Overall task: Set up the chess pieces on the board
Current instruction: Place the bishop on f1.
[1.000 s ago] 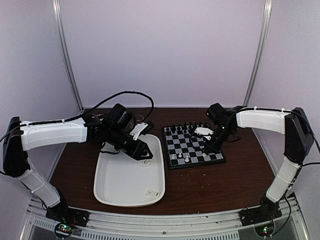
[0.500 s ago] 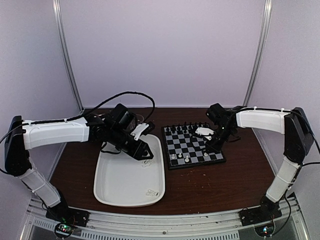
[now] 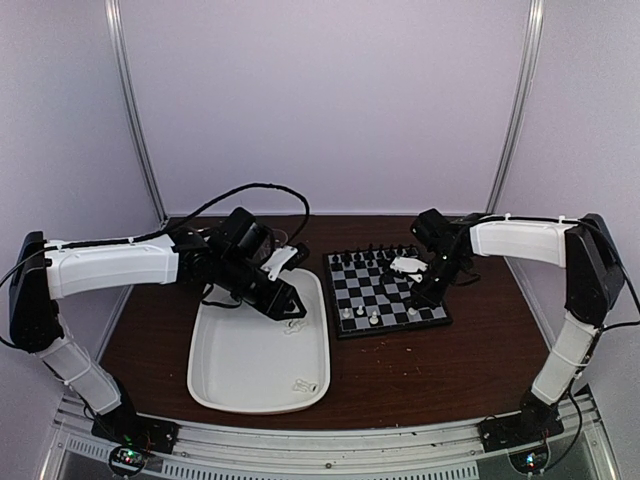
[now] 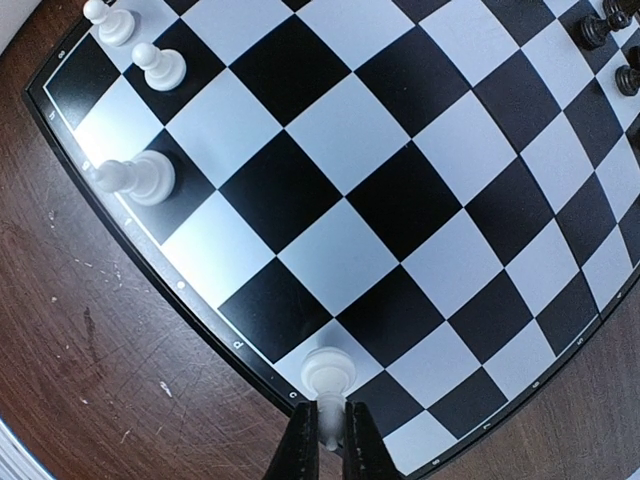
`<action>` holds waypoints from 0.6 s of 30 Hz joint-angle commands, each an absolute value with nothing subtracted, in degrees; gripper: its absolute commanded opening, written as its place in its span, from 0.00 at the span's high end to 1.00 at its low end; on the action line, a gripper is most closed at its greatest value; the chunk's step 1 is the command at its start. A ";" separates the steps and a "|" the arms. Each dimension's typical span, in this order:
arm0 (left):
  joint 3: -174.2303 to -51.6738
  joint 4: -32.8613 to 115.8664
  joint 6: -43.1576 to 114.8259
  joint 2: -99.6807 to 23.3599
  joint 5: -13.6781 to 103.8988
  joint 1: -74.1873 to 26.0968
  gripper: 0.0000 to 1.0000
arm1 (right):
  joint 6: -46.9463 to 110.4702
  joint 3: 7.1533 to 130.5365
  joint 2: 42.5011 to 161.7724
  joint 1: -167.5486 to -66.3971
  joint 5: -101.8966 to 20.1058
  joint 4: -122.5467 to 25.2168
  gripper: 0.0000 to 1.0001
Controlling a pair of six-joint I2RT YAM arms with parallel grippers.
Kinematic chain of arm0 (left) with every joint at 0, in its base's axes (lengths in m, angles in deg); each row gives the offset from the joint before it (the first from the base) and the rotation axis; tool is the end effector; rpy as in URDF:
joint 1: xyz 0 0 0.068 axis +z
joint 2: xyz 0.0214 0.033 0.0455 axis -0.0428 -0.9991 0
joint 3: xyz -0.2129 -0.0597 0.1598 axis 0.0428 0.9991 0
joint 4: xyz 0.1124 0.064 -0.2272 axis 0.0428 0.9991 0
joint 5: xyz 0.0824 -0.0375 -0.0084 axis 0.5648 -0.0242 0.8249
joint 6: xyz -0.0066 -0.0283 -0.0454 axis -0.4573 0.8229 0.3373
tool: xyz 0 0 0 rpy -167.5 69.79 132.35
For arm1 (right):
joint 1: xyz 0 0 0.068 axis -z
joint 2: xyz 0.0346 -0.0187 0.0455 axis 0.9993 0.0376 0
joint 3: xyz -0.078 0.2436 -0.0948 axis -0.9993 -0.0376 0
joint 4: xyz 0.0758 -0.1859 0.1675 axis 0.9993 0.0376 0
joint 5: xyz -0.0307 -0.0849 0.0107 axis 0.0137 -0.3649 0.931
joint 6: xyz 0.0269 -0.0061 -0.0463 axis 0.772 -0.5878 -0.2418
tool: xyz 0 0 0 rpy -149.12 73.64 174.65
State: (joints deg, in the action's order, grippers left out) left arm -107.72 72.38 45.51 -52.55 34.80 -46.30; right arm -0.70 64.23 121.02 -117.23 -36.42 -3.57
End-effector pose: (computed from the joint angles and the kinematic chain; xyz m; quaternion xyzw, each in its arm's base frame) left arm 0.2123 -0.2594 0.2532 0.2731 0.8928 -0.3109 0.1782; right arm 0.2908 0.1723 0.2025 -0.4678 0.8675 0.1089 0.1294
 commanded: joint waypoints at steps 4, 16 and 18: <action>-108.10 71.56 45.07 -52.75 35.36 -46.37 0.62 | -1.58 64.17 121.50 -117.59 -37.17 -2.06 0.95; -107.52 71.10 45.26 -52.66 35.30 -46.41 0.62 | -1.60 64.47 122.76 -117.64 -37.31 -1.98 0.93; -107.40 71.03 45.33 -52.56 35.35 -46.41 0.62 | -1.53 64.70 123.08 -117.74 -37.50 -1.97 0.93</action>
